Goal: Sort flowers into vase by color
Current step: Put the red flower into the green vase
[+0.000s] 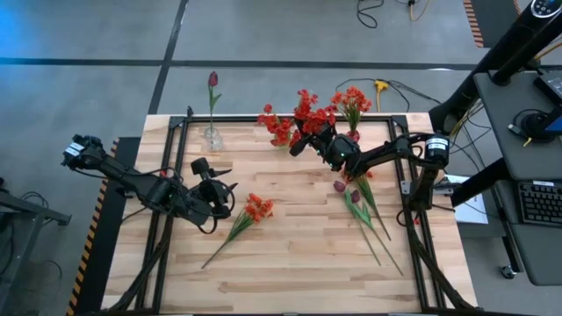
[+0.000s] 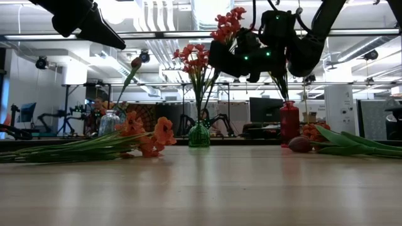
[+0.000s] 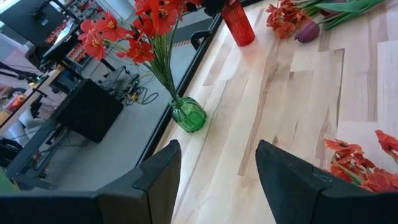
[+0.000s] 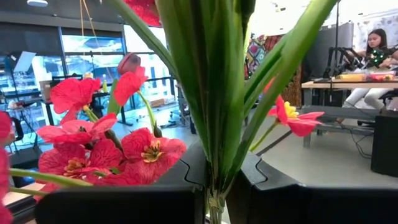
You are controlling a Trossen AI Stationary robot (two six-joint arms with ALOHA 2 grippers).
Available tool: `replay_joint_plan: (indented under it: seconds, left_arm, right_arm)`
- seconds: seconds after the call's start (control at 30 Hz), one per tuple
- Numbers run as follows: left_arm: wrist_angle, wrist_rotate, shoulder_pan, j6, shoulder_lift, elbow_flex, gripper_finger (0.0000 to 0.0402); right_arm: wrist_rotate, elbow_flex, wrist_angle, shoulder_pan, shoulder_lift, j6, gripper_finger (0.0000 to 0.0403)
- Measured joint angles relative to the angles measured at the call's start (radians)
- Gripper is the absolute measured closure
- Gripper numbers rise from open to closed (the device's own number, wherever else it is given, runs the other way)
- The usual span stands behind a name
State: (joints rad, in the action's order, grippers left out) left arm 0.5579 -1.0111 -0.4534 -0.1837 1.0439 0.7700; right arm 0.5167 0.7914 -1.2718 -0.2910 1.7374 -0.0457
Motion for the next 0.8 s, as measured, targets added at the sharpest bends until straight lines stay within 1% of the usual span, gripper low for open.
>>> replay_joint_plan:
  seconds: [0.8]
  left_arm:
    - [0.000, 0.000, 0.000, 0.002, 0.000, 0.000, 0.0212]
  right_arm:
    - [0.000, 0.000, 0.036, -0.001, 0.000, 0.002, 0.0380]
